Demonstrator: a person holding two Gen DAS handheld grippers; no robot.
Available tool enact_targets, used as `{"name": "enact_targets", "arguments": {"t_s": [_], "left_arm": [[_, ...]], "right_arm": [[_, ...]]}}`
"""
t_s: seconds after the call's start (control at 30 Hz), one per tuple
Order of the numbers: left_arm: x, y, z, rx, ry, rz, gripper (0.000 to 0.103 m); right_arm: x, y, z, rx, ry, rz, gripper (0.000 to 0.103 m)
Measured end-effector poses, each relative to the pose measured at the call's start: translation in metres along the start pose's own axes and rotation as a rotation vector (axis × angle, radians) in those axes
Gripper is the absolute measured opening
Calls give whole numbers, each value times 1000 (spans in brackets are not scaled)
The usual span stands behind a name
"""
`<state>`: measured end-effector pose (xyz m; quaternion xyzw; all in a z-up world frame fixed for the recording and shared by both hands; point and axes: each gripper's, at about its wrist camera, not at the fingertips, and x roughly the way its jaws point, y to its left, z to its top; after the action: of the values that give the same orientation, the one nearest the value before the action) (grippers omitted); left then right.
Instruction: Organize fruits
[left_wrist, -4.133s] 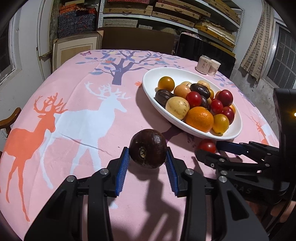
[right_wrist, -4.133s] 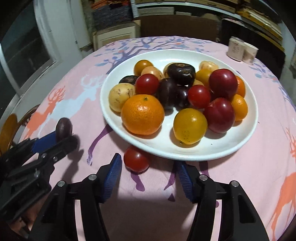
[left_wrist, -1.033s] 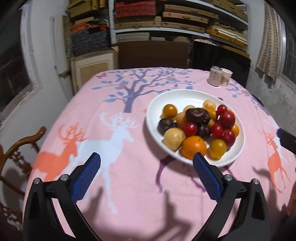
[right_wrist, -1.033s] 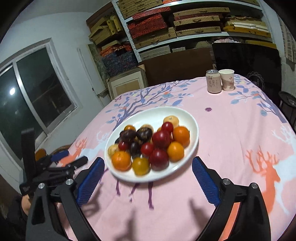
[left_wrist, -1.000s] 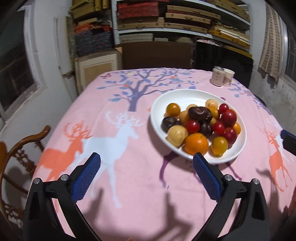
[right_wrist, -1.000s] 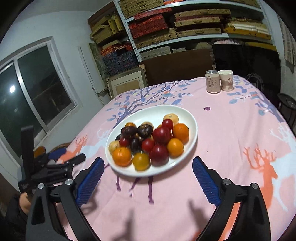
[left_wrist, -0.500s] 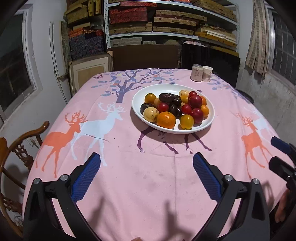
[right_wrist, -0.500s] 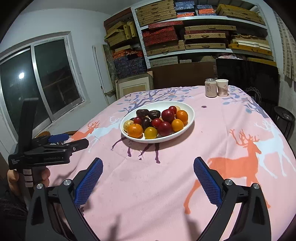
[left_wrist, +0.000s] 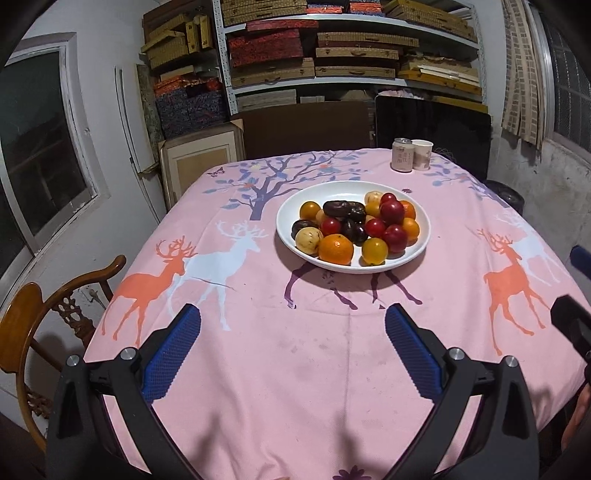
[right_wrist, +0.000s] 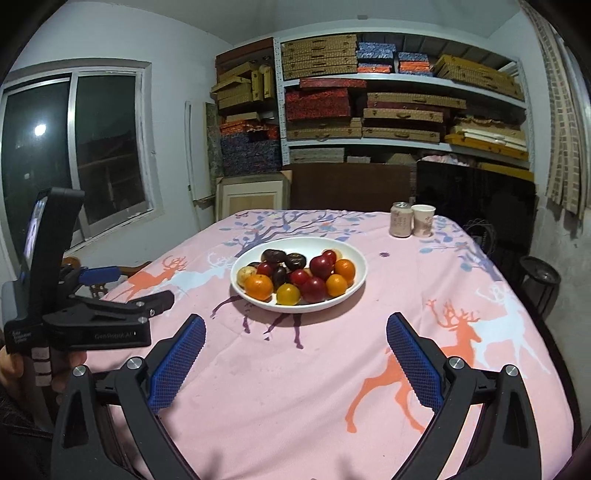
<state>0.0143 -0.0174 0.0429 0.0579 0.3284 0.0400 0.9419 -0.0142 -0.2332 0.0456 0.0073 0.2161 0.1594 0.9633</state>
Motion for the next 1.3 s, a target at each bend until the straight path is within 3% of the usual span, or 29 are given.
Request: {"name": "enact_targets", "arguments": {"t_s": [0.87,1.3], "left_arm": [[-18,10,-9,-40,-47,14,98],[-9,17,-10,-77,-4,-31,98]], "right_arm": [[1,-8,-4,66,49,-49,99],[7,-8,-5,81,74,-46,99]]}}
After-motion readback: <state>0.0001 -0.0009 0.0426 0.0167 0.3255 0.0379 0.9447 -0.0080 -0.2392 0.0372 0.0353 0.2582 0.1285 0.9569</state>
